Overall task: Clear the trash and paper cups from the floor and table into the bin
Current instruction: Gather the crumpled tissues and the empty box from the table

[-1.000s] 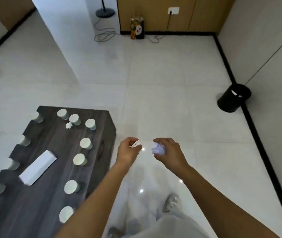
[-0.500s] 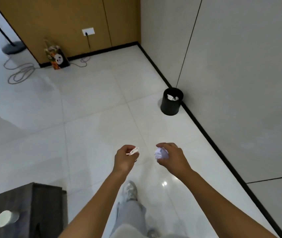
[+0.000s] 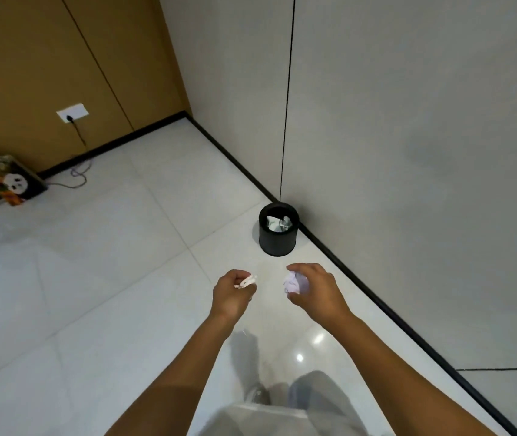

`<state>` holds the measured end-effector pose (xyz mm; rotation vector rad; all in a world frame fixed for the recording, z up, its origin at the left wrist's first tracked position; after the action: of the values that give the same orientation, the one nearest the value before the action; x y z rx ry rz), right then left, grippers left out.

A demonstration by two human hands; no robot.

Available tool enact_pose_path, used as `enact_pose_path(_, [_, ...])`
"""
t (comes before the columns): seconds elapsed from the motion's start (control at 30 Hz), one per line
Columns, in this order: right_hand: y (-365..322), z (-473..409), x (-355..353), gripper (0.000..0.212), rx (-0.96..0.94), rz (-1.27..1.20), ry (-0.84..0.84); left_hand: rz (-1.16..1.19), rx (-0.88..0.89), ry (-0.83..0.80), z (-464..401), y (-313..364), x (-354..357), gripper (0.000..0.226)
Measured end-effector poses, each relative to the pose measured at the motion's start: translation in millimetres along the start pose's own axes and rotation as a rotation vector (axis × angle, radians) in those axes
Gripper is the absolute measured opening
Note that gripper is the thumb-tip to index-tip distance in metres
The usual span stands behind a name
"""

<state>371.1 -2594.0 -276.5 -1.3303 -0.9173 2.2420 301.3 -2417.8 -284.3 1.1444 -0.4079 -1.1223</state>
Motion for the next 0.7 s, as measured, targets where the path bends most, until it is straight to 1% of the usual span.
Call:
enact_pose_path(0.13, [8.4,-70.9,-32.4,0.052,0.040,-0.012,0.022,-0.010,-0.005,-0.025,-69.4,32.0,31.9,0.016])
enact_pose_path(0.27, [18.7,-150.6,-65.7,0.051,0.057,0.010,0.006,0.010,-0.022,0.007,-137.9,60.5,68.4,0.015])
enact_pose_path(0.43, [18.2,-246.0,-107.1,0.052,0.025,0.066,-0.042,0.063,-0.061,0.065,-204.7,92.9,107.5,0.014])
enact_pose_path(0.57, [11.2,-311.6,-124.1,0.052,0.000,0.115,-0.083,0.094,-0.083,0.106,-249.0,107.1,117.5,0.007])
enact_pose_path(0.7, [8.5,-362.1,-118.3,0.053,0.015,0.088,-0.134,0.117,-0.131,0.159,-291.1,107.7,113.9,0.003])
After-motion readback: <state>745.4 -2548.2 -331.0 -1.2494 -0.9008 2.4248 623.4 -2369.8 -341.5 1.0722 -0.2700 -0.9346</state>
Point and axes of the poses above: each hand's wrist, its own z-axis away from the middle knuckle, its own x-axis out of the palm, y = z × x, the point moved 4 cm from there along -z, towards the middle knuckle, and after that the axes turned 5 degrees about x, right-handed, at the moved point
